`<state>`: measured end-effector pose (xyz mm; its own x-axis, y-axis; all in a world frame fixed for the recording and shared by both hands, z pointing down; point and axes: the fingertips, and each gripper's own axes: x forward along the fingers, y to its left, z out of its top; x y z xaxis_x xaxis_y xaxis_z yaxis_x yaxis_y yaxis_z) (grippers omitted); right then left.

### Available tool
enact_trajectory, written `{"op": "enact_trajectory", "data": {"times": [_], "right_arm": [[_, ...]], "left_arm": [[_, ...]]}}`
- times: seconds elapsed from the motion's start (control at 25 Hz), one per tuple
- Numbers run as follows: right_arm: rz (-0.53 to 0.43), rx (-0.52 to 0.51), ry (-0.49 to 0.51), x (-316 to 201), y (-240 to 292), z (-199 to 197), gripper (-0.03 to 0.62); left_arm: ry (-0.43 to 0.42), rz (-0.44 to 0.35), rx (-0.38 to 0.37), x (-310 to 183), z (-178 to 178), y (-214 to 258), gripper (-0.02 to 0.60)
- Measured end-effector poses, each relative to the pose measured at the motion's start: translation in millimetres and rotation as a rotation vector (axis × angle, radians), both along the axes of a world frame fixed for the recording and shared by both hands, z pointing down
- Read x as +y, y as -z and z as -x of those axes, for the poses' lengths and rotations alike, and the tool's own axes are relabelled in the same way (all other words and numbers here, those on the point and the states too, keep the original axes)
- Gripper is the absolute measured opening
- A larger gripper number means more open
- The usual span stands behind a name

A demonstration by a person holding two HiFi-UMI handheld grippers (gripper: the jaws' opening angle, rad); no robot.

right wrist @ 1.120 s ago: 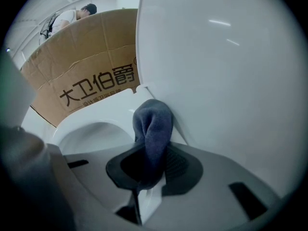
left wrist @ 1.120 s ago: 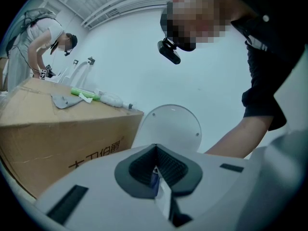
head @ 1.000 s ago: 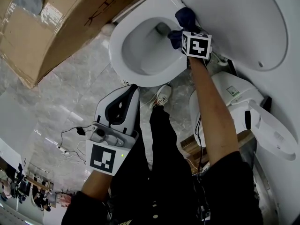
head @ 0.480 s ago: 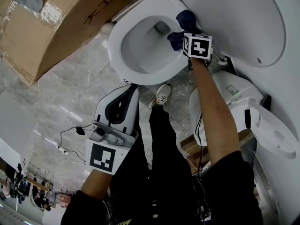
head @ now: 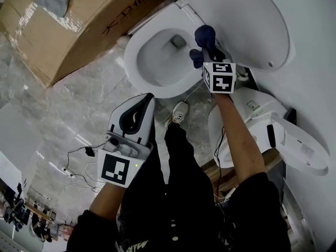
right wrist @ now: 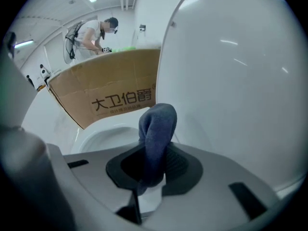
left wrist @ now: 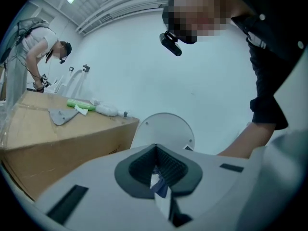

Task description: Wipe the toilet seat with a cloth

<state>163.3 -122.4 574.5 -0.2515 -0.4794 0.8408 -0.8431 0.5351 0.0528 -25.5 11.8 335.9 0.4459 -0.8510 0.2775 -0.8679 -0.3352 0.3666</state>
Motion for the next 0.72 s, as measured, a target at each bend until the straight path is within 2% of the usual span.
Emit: {"op": "enact_trajectory", "data": {"times": [0.16, 0.44, 0.56, 0.72], "right_arm": [[-0.065, -0.053, 0.055, 13, 62, 3, 0.067], [-0.176, -0.177, 0.084, 34, 178, 10, 0.067], [-0.218, -0.231, 0.091, 43, 230, 12, 0.067], [-0.286, -0.315, 0.074, 59, 301, 12, 0.067]], "left_arm": [[0.016, -0.036, -0.019, 2, 0, 34, 0.011], [0.049, -0.115, -0.062, 1, 5, 95, 0.011], [0.067, -0.126, -0.087, 3, 9, 122, 0.011], [0.087, -0.133, -0.079, 14, 12, 161, 0.011]]}}
